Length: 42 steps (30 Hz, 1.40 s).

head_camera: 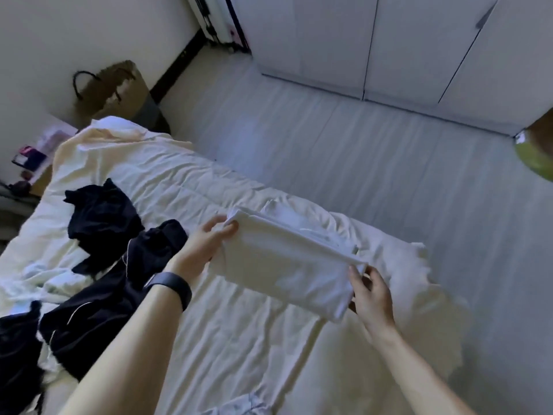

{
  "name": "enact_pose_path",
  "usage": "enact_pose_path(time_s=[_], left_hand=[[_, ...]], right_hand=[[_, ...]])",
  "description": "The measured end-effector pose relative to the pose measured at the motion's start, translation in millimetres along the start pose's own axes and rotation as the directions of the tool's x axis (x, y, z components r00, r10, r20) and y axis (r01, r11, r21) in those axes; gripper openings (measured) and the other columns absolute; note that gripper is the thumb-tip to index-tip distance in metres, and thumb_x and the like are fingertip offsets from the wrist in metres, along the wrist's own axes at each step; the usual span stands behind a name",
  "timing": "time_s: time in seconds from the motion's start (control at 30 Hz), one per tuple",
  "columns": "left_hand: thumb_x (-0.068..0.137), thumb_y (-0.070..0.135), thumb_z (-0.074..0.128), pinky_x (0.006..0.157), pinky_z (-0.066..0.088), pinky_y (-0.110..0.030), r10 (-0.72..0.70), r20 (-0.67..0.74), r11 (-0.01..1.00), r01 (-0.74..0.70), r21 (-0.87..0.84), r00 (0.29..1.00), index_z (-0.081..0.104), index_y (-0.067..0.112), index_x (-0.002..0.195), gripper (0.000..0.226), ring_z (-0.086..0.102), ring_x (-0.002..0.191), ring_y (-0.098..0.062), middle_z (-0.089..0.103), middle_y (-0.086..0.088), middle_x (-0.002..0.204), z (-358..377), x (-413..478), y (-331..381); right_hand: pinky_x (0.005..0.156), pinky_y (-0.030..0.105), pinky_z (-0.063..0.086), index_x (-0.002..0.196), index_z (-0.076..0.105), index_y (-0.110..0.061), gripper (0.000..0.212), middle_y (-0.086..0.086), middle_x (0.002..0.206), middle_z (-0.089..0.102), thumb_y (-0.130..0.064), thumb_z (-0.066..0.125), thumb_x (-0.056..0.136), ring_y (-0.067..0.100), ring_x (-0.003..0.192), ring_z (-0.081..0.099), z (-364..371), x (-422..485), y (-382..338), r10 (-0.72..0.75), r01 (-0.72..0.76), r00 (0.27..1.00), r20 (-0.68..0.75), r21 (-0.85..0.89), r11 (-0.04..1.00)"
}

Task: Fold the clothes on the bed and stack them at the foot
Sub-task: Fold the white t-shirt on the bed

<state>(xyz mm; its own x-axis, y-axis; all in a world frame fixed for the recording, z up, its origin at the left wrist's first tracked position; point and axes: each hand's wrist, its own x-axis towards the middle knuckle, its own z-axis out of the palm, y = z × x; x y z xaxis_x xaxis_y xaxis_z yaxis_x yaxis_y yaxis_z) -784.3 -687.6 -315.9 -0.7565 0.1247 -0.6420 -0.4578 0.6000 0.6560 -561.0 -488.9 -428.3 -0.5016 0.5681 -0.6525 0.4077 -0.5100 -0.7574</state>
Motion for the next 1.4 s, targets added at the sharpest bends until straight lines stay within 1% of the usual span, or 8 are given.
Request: enact_pose_path(time_s=[0.27, 0.37, 0.53, 0.77, 0.93, 1.1, 1.23, 1.4], left_hand=[[0.097, 0.032, 0.064, 0.091, 0.053, -0.041, 0.0, 0.068, 0.98, -0.014, 0.198, 0.998, 0.065, 0.019, 0.123, 0.029, 0.066, 0.101, -0.027, 0.068, -0.011, 0.113, 54, 154, -5], [0.095, 0.04, 0.063, 0.081, 0.055, -0.035, -0.038, 0.008, 0.948, 0.034, 0.318, 0.999, 0.064, 0.026, 0.12, 0.028, 0.066, 0.098, -0.027, 0.069, -0.007, 0.107, 91, 189, -50], [0.088, 0.049, 0.067, 0.067, 0.05, -0.031, -0.026, -0.063, 0.951, 0.044, 0.306, 0.998, 0.063, 0.044, 0.092, 0.007, 0.062, 0.089, -0.014, 0.065, 0.008, 0.098, 98, 215, -81], [0.094, 0.049, 0.063, 0.086, 0.055, -0.042, 0.068, -0.057, 0.94, -0.045, 0.339, 0.996, 0.065, 0.032, 0.118, 0.03, 0.064, 0.101, -0.025, 0.067, -0.005, 0.113, 89, 206, -70], [0.098, 0.045, 0.058, 0.07, 0.044, -0.03, 0.136, -0.096, 0.899, -0.082, 0.429, 0.986, 0.061, 0.027, 0.13, 0.037, 0.061, 0.094, -0.021, 0.066, -0.007, 0.113, 89, 202, -80], [0.096, 0.054, 0.053, 0.105, 0.037, -0.041, 0.428, -0.24, 0.716, -0.165, 0.679, 0.871, 0.042, 0.021, 0.148, 0.062, 0.047, 0.13, -0.032, 0.05, -0.012, 0.143, 114, 170, -95], [0.094, 0.067, 0.034, 0.122, 0.01, -0.048, 0.588, 0.045, 0.43, -0.359, 0.829, 0.808, 0.026, 0.039, 0.156, 0.067, 0.013, 0.154, -0.022, 0.02, 0.003, 0.166, 144, 130, -120], [0.088, 0.076, 0.016, 0.12, -0.013, -0.055, 0.417, 0.133, 0.403, -0.314, 0.86, 0.899, 0.004, 0.054, 0.155, 0.071, -0.017, 0.154, -0.023, -0.007, 0.011, 0.168, 152, 151, -136]], right_hand=[[0.066, 0.017, 0.047, 0.094, 0.066, -0.025, 0.004, -0.011, 0.088, 0.07, -0.027, 0.068, 0.097, 0.015, 0.088, 0.069, 25, 108, 53, -0.013, 0.004, 0.978, -0.207, -0.044, 0.999], [0.079, 0.022, 0.055, 0.117, 0.063, -0.017, 0.026, -0.001, 0.108, 0.072, -0.025, 0.072, 0.094, 0.014, 0.099, 0.071, 19, 126, 90, 0.043, -0.05, 0.983, -0.178, -0.035, 0.998], [0.076, 0.033, 0.057, 0.102, 0.06, -0.029, 0.051, -0.008, 0.097, 0.075, -0.065, 0.078, 0.069, 0.009, 0.091, 0.072, 12, 111, 113, 0.063, -0.08, 0.991, -0.114, -0.147, 0.986], [0.075, 0.037, 0.051, 0.086, 0.06, -0.019, 0.023, -0.009, 0.078, 0.069, -0.038, 0.07, 0.094, 0.026, 0.086, 0.07, 18, 83, 103, 0.023, -0.063, 0.993, -0.115, -0.357, 0.932], [0.073, 0.035, 0.047, 0.086, 0.059, -0.021, 0.022, -0.008, 0.078, 0.066, -0.039, 0.069, 0.094, 0.029, 0.089, 0.069, 21, 82, 96, 0.025, -0.068, 0.994, -0.104, -0.433, 0.899], [0.09, 0.044, 0.053, 0.116, 0.06, -0.009, 0.034, 0.006, 0.101, 0.07, -0.033, 0.07, 0.095, 0.029, 0.102, 0.068, 19, 72, 96, -0.182, 0.101, 0.966, -0.186, -0.377, 0.921], [0.116, 0.042, 0.034, 0.135, 0.056, -0.004, 0.045, 0.011, 0.148, 0.052, -0.028, 0.061, 0.096, 0.025, 0.141, 0.044, 38, 63, 101, -0.711, 0.567, 0.7, 0.061, -0.653, 0.502], [0.123, 0.059, 0.015, 0.152, 0.048, -0.028, 0.054, 0.004, 0.166, 0.031, -0.046, 0.045, 0.101, 0.025, 0.155, 0.023, 68, 109, 110, -0.579, 0.525, 0.738, 0.346, -0.834, 0.17]])
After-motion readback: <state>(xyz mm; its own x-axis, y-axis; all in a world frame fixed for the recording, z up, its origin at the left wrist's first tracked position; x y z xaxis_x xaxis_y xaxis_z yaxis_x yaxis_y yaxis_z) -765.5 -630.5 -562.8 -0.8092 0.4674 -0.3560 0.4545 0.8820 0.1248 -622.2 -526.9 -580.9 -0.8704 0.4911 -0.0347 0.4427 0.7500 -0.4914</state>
